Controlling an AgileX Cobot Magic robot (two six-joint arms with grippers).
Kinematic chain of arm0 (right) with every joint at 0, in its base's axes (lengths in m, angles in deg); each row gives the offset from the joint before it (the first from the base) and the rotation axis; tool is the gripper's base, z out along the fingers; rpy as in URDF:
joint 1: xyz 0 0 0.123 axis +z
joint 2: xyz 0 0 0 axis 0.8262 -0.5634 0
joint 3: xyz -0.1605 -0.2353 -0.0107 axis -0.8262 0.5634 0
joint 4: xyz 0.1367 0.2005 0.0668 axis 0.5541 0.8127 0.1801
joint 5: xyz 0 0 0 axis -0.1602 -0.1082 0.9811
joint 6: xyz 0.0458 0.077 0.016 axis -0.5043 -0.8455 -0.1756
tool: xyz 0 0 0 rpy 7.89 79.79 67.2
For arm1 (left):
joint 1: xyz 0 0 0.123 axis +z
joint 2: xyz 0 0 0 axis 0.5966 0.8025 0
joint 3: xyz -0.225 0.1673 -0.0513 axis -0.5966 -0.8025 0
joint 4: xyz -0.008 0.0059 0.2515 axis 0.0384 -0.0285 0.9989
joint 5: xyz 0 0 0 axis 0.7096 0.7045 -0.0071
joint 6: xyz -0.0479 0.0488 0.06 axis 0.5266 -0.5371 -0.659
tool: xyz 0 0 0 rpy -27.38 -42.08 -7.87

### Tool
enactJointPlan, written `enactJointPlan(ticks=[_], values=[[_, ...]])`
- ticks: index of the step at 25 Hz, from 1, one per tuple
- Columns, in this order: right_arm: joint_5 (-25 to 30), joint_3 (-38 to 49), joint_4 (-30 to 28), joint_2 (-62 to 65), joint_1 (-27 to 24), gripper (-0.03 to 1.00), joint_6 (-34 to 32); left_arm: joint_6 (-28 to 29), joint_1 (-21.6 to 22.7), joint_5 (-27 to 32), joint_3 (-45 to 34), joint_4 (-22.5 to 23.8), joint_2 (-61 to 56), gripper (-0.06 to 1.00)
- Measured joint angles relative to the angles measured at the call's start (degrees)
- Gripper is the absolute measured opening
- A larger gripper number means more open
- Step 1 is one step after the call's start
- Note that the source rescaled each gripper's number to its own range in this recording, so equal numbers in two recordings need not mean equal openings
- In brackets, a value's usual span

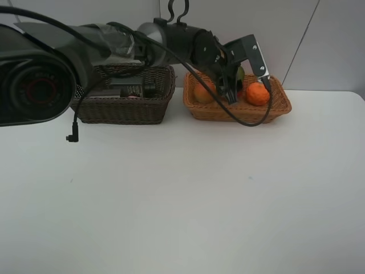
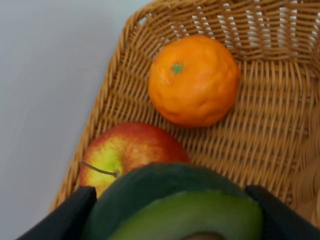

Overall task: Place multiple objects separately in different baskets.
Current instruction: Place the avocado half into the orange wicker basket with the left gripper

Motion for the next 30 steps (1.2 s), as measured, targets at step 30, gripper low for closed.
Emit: enactJointPlan(ticks=[30], values=[[0.0,0.0,0.0,0.0,0.0,1.00,0.0,0.0,0.0,-1.6,0.0,0.0,1.4,0.78]])
